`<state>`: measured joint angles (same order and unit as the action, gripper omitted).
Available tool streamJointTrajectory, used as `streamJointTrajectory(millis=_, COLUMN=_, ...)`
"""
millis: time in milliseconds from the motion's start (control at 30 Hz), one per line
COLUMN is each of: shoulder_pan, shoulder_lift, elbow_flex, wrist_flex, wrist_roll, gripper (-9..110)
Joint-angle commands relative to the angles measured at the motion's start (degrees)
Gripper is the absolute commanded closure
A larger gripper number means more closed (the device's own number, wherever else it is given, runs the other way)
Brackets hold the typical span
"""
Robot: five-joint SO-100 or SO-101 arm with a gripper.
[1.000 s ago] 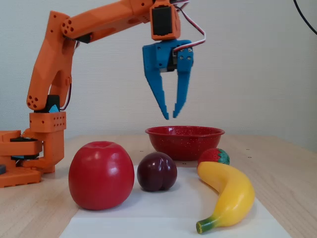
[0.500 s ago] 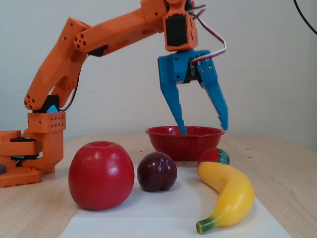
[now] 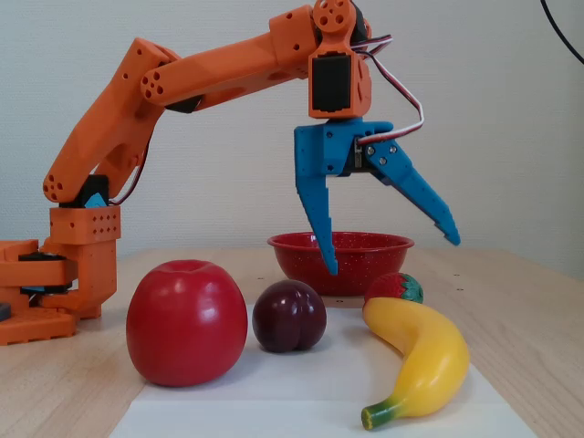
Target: Grasp the banana and put it in the red bowl
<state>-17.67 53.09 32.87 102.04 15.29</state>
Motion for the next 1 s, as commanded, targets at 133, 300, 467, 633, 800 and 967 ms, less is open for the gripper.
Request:
streamJointTrajectory(millis=133, shoulder_pan=-0.6, shoulder_lift=1.6, elbow_flex=-2.2, wrist_flex=-5.1, wrist_roll=2.5, gripper=48)
streamJointTrajectory(millis=300, shoulder_pan=-0.5, shoulder_lift=-0.4, elbow_flex=-2.5, wrist_flex=-6.6, wrist_roll=2.4, gripper=47)
streamJointTrajectory(millis=467, shoulder_pan=-0.3, shoulder_lift=-2.0, elbow_flex=-2.3, wrist_flex=-9.1, wrist_roll=2.6, gripper=47)
streamJointTrajectory(millis=633, shoulder_pan=0.1, shoulder_lift=-4.0, elbow_flex=-2.7, wrist_flex=-11.7, wrist_roll=2.8, gripper=48)
streamJointTrajectory(millis=800, shoulder_pan=0.1, shoulder_lift=-6.8, elbow_flex=-4.2, wrist_flex=-13.7, wrist_roll=3.3, gripper=49)
streamJointTrajectory(millis=967, shoulder_pan=-0.4, shoulder_lift=-9.0, elbow_flex=-5.2, wrist_flex=-14.7, wrist_roll=3.4, gripper=49)
